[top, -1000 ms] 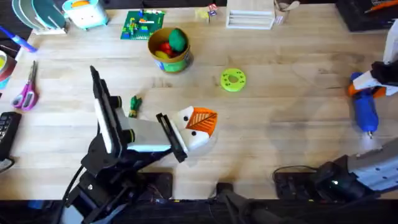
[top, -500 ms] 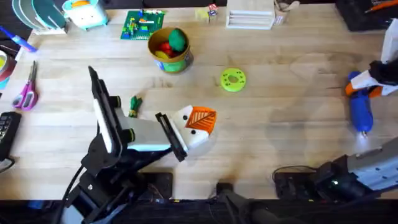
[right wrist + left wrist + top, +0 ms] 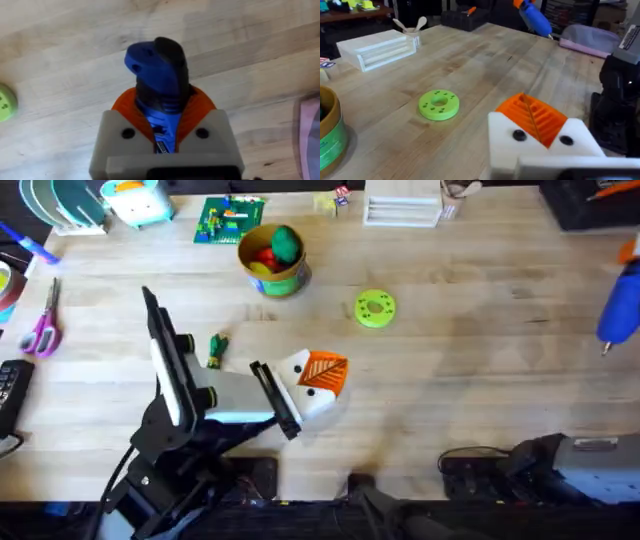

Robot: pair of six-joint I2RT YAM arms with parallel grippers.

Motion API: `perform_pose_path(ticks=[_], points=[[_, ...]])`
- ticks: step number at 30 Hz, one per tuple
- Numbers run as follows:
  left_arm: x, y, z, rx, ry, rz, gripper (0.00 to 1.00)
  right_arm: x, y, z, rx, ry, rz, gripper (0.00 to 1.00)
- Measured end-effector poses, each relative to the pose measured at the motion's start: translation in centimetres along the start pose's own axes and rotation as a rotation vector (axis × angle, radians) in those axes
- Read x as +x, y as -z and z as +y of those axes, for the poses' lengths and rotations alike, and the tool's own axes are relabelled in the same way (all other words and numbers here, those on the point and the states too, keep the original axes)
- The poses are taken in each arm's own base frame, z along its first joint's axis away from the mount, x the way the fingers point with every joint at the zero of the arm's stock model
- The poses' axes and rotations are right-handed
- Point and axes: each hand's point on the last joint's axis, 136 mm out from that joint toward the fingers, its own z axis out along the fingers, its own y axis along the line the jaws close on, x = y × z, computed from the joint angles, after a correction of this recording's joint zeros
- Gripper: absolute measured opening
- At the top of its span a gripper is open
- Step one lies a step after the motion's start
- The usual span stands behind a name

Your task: Pick up the gripper from the table and insert it into the empty holder that is missing its gripper. Then pick up a screw, insert it into the mounting hole, and use the screwdriver to tighten it. Finally, clean up the table by picking up the vegetable and placing it into the bucket.

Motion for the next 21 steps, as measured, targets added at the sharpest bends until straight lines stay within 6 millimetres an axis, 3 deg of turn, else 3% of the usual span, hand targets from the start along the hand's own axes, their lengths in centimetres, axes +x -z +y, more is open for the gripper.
perform_pose_path(ticks=[8,15,21], points=[[0.0,0.0,0.0,0.0,0.0,0.0,0.008,-1.2,9.3,3.8,-0.048,-0.033,-0.295,0.145],[0.0,0.0,0.0,0.0,0.0,0.0,0.008,0.5,16.5,7.7,-0.062,0.004,-0.487,0.139],[0.0,0.0,0.0,0.0,0.0,0.0,0.008,3.1,21.9,11.9,-0.093,0.101,-0.649,0.134]])
